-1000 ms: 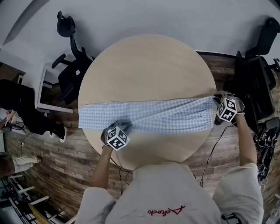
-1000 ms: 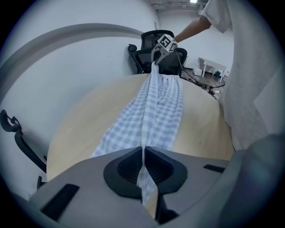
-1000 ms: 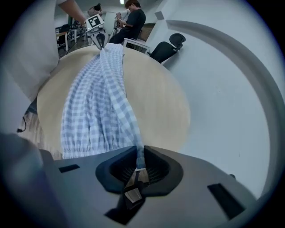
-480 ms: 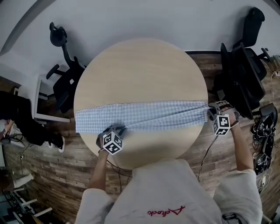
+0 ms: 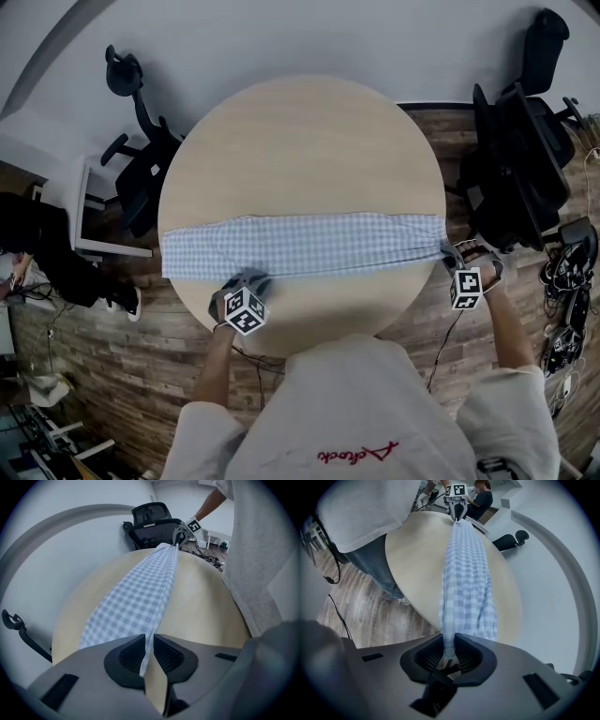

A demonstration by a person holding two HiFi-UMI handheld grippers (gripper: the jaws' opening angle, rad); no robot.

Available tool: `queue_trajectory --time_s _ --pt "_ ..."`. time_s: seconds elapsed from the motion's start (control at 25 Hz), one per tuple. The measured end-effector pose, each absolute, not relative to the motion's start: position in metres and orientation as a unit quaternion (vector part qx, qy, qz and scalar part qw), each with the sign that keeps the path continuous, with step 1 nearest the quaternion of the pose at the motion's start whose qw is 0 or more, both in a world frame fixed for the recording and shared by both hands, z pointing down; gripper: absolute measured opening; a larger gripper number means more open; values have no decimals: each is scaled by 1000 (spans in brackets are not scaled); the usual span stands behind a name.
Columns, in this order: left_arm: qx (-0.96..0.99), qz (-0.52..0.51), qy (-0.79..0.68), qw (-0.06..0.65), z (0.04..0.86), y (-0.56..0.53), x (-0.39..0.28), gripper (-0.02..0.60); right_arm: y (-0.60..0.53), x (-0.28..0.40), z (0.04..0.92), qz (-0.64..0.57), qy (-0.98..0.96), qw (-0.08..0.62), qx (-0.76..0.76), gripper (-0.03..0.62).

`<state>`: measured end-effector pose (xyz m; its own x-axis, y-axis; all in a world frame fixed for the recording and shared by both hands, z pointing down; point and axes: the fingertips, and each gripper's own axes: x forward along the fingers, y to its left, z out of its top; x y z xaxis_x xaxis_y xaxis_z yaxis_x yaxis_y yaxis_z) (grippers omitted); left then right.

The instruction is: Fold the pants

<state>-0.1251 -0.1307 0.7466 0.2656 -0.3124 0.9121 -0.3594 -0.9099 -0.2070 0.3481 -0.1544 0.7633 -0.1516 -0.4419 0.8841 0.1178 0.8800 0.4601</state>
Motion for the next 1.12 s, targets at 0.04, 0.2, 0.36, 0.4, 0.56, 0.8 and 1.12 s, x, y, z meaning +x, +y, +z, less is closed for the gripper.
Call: queue_trajectory --time_s 0.04,0.2,0.36,0.4,0.56,0.8,1.12 --pt "793 571 -210 20 748 -127 -126 46 -152 348 766 -212 -729 642 108 67" --pt "789 573 -219 34 753 -114 -127 46 -145 349 771 -212 -734 637 103 137" --pt "791 562 -238 46 750 -107 -122 46 -139 351 769 -214 -735 633 112 164" --pt "794 554 -245 48 747 -106 -120 46 -137 350 768 -213 -735 632 120 165" --pt "810 512 -279 60 735 -108 -111 46 -138 346 753 -170 -749 604 210 164" --pt "842 424 -329 63 700 -109 -81 46 -127 353 717 -73 -763 537 352 138" --pt "878 267 -378 122 656 -64 -41 44 -73 314 665 68 -789 342 506 40"
